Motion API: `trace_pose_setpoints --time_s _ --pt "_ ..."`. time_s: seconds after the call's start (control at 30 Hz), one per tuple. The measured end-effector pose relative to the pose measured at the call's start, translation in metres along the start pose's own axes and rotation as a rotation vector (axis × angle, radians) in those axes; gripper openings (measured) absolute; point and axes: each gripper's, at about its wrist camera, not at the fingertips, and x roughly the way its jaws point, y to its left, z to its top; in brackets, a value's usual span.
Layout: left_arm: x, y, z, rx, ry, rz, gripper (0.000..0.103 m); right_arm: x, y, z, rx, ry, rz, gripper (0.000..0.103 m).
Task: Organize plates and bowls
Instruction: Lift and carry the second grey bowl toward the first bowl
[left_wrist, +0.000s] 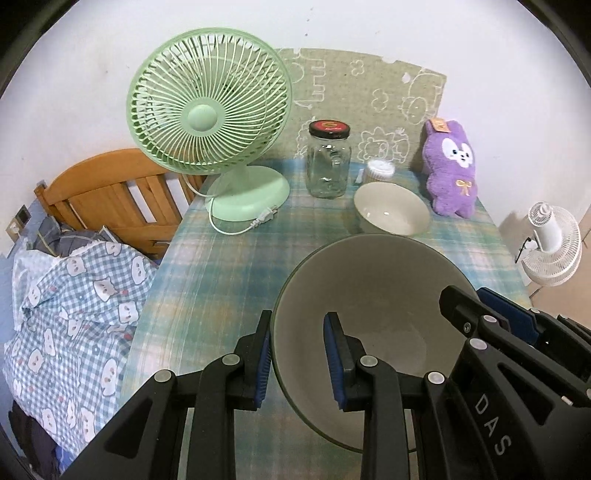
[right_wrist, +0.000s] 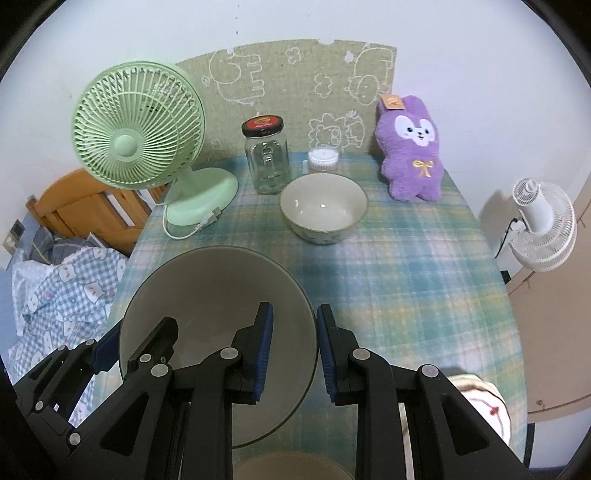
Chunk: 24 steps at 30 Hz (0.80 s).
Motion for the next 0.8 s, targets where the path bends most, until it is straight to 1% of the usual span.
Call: trace_pose_setpoints --time_s 0.33,0.57,0.8 --pt "-0.041 -0.020 -0.035 0.002 -0.006 -0.008 0.025 -0.044 -0.021 -0.039 -0.009 -0.003 -0.009 0.028" --pt "-0.050 -0.027 -0.065 0.001 0.021 -0.003 0.025 -0.053 -0.031 -0.072 -0.010 0.025 -0.006 0.028" --pt "-0.047 -0.032 -0.093 0.001 0.061 -0.002 0.025 -0.049 -0.037 -0.101 -0.012 0.066 -0.009 0.028"
